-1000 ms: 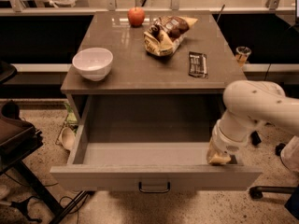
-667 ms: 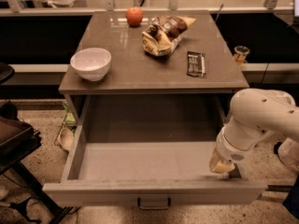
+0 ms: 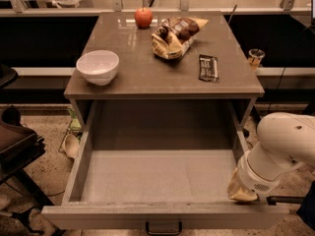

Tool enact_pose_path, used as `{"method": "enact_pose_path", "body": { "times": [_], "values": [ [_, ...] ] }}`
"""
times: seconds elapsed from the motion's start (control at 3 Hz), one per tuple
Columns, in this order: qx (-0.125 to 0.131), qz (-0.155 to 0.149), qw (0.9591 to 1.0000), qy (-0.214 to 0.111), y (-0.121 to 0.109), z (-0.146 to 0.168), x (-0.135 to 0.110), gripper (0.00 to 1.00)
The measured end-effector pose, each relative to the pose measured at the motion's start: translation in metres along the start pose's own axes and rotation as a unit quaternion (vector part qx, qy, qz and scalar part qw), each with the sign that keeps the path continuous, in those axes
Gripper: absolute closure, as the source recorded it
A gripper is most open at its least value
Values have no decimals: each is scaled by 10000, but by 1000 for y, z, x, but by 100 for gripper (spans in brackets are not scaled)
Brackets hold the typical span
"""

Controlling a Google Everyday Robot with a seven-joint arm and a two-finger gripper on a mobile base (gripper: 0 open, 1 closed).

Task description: Open top drawer

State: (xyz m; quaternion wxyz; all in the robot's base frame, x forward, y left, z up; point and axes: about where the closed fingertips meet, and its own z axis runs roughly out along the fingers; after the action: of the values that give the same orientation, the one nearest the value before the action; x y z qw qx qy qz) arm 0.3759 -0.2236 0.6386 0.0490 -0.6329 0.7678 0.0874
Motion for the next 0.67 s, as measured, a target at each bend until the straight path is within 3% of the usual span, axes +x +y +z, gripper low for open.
{"method": "enact_pose_path", "body": {
  "times": [0.67],
  "values": [
    [11, -7, 10000, 7, 1, -1, 0, 36]
  ]
}}
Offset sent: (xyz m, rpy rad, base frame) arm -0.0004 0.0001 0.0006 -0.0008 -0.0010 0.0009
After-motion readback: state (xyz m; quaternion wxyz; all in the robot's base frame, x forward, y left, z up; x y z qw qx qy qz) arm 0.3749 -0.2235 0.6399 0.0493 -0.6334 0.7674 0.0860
